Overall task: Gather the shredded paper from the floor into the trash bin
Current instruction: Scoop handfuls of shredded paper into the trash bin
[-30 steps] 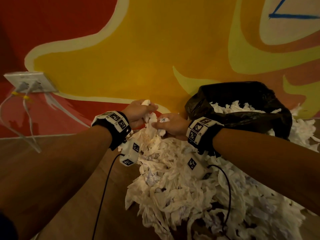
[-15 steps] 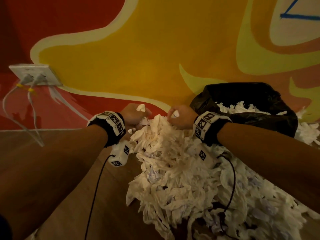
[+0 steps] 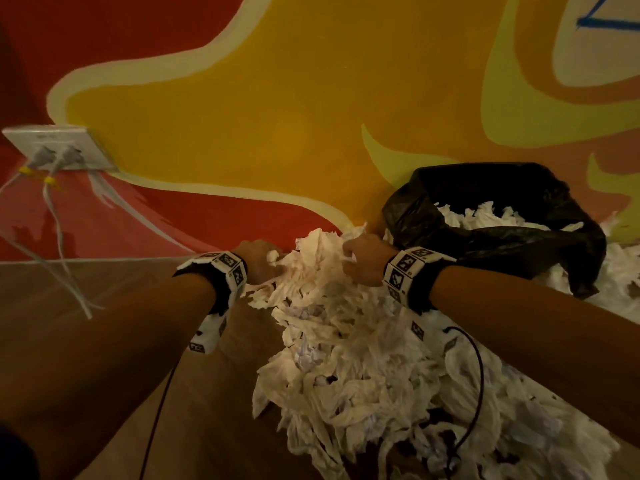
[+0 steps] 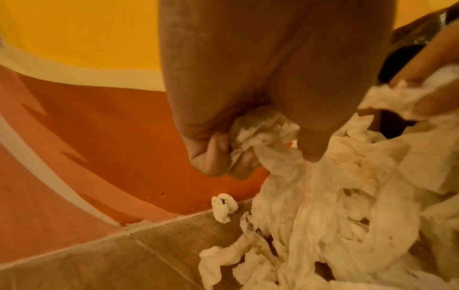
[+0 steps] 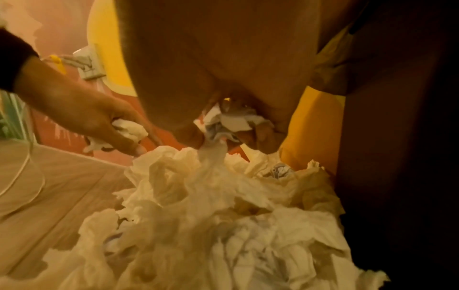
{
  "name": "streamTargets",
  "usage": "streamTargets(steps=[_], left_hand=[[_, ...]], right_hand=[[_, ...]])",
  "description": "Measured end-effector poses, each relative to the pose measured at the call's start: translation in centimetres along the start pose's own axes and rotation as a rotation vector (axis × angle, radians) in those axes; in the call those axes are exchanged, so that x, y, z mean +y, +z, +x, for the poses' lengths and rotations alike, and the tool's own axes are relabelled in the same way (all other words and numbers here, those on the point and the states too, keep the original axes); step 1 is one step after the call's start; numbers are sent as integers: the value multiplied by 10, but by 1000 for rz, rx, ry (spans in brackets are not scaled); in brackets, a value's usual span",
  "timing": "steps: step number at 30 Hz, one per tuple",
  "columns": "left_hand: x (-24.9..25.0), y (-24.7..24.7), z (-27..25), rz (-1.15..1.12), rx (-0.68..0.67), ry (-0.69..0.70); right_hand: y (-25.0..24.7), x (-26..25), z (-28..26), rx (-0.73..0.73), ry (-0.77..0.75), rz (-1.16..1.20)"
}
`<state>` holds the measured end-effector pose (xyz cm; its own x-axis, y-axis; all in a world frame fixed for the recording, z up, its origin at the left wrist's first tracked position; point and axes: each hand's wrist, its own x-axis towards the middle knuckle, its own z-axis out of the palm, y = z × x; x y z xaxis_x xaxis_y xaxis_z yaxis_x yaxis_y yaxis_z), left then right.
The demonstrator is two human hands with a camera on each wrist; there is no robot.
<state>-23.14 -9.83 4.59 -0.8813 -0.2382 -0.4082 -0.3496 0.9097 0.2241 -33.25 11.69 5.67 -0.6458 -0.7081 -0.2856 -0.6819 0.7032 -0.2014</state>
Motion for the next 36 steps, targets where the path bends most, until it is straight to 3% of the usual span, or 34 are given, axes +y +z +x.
streamTargets(steps=[6, 11, 18, 22, 26, 31, 36], left_hand=[[20, 0, 6, -35, 44, 19], [30, -9, 5, -226, 71, 28], [37, -27, -5, -532, 280, 12], [34, -36, -14, -670, 273, 44], [29, -38, -22, -802, 240, 57], [23, -32, -29, -811, 279, 22], [17, -30, -31, -708, 261, 115]], right_hand=[[-11, -6, -14, 214, -51, 327], [-13, -3, -12, 297, -18, 354], [-9, -3, -7, 201, 35, 350], [-8, -13, -8, 74, -56, 423], [-11, -23, -3, -59, -79, 207], [-1, -25, 2, -3, -72, 3], [11, -20, 9, 4, -54, -164]])
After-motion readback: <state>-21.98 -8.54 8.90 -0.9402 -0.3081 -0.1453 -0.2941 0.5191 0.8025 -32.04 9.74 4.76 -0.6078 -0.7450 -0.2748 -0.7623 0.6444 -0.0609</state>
